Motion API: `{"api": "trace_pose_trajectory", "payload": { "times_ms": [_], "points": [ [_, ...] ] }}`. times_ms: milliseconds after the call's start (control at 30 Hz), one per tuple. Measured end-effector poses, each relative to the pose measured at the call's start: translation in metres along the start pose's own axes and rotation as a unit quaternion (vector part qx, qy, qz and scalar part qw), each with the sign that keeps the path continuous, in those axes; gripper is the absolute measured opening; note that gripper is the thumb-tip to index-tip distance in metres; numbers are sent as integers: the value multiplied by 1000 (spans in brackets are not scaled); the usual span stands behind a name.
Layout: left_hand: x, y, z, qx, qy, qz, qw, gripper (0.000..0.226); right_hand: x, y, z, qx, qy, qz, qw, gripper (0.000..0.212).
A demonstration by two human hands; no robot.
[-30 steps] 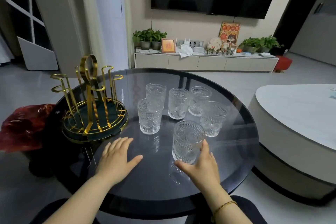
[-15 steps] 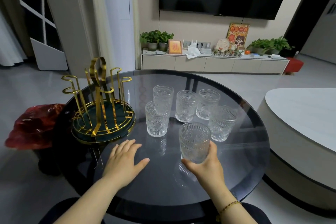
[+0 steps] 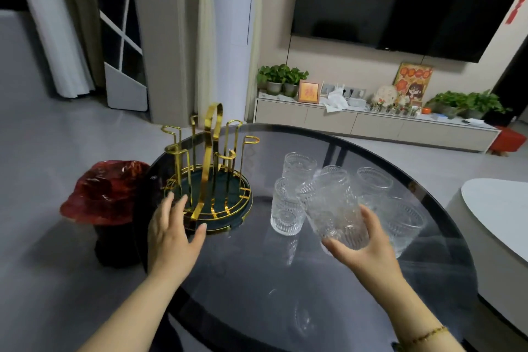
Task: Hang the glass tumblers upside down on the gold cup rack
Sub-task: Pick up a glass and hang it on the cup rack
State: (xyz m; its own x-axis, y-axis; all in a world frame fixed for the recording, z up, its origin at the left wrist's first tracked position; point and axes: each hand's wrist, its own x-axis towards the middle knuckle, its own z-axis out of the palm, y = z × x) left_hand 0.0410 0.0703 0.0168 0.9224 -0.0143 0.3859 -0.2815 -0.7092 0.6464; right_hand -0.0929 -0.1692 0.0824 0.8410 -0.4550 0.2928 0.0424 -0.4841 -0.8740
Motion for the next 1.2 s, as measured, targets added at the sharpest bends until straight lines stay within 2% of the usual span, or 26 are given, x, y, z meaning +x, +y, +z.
{"api": "trace_pose_trajectory", "payload": {
  "times_ms": [100, 200, 367, 533, 600, 767, 1200],
  "points": [
    [10, -20, 2, 48, -72, -12, 996, 68, 19, -31, 0, -25, -35, -40, 998, 54],
    [14, -30, 3, 50, -111, -14, 992, 67, 39, -66, 9, -54, -70, -59, 994, 59],
    [14, -32, 4, 57, -110, -3, 992, 69, 74, -121, 29, -131, -158, -100, 974, 71],
    [13, -35, 6, 36, -104, 0, 994, 66, 94, -146, 56, -241, -229, -133, 934, 74],
    [13, -36, 7, 30, -100, -1, 995, 65, 99, -148, 67, -272, -230, -139, 924, 76],
    [14, -39, 8, 13, -92, 0, 996, 64, 113, -144, 93, -268, -225, -129, 928, 80],
    [13, -42, 10, -5, -75, 13, 997, 68, 120, -112, 128, -280, -255, -122, 918, 71]
  ]
}}
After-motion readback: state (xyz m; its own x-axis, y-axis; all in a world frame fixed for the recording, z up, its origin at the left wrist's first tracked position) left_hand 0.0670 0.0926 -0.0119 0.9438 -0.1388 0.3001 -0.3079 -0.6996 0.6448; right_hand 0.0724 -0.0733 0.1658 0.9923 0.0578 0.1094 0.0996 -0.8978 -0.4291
